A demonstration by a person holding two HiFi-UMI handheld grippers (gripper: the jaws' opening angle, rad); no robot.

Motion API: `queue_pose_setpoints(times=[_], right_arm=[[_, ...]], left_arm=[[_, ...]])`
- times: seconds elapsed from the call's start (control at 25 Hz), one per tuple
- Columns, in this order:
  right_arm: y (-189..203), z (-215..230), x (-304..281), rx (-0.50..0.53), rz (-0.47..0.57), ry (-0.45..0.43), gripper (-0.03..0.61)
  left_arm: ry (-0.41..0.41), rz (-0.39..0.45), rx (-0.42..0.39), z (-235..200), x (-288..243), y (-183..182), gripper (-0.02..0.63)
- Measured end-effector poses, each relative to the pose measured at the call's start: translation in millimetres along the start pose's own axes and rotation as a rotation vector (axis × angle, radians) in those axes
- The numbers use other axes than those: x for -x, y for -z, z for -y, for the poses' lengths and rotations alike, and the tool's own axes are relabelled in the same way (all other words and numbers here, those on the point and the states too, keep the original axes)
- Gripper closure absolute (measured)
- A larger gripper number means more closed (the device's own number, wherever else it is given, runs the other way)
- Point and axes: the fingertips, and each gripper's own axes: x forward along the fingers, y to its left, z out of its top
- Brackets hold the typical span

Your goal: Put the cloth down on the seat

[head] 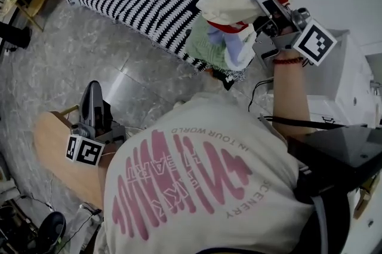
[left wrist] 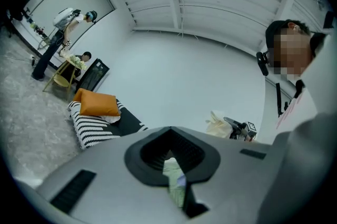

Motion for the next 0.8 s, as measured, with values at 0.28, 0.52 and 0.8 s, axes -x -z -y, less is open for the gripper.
queue_pose_setpoints(times=[0.28,0.52,0.8], right_arm=[[-9.2,-4.7,-21.7,0.016,-0.008,-0.050,0.477],[-4.4,41.3,-45.8,-0.047,-0.058,-0.046,0.477],[67.5,127.2,-36.1,-0.221,-0.252,0.048,0.477]], left_arm=[[-0.052,0.049,-0.004,-2.9,14.8,-3.6,0.606],[-0.136,0.080,0.002,2.2,11.8,-3.9,0.606],[-0.209,0.072,0.013,13.9,-2.1,4.5,0.606]])
